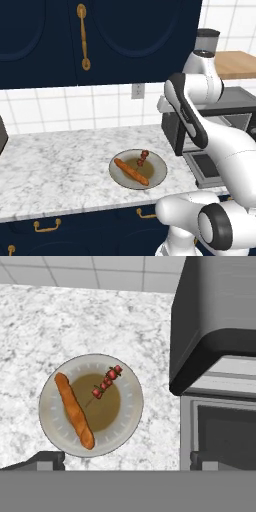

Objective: Pick up the kebab skewer and baguette bread, and place them inside the toaster oven. Close the toaster oven door and start by setting the timer.

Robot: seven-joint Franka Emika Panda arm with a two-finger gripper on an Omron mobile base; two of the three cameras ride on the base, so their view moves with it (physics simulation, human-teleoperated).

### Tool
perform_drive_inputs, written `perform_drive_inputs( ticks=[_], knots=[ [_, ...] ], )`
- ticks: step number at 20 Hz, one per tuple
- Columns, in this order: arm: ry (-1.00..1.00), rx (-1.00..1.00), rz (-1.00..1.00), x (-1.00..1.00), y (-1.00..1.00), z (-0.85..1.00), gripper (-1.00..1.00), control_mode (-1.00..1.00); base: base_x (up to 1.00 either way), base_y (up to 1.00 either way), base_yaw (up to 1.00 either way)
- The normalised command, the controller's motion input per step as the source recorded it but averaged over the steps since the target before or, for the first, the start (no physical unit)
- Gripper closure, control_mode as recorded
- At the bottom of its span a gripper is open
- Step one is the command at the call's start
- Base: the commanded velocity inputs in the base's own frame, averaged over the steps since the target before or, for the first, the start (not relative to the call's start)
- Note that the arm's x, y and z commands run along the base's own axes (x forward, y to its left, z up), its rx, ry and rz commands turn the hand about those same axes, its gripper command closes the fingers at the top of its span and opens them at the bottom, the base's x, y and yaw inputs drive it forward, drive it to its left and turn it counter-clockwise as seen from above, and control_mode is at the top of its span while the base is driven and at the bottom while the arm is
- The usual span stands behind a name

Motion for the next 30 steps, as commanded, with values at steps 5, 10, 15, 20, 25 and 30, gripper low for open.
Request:
perform_drive_inputs(
  ticks=[5,10,15,20,25,30],
  knots=[
    [0.00,0.00,0.00,0.00,0.00,0.00,-1.00,-1.00,0.00,0.00,0.00],
    [-0.06,0.04,0.02,-0.36,-0.17,-0.14,-1.00,-1.00,0.00,0.00,0.00],
    [-0.51,0.29,0.35,-0.82,-0.97,-0.27,-1.00,-1.00,0.00,0.00,0.00],
    [-0.65,0.17,0.41,-0.32,-0.73,-0.34,-1.00,-1.00,0.00,0.00,0.00],
    [-0.30,0.09,0.12,0.00,-0.74,-0.60,-1.00,-1.00,0.00,0.00,0.00],
    [-0.16,0.16,0.09,0.28,-0.72,-0.10,-1.00,-1.00,0.00,0.00,0.00]
  ],
)
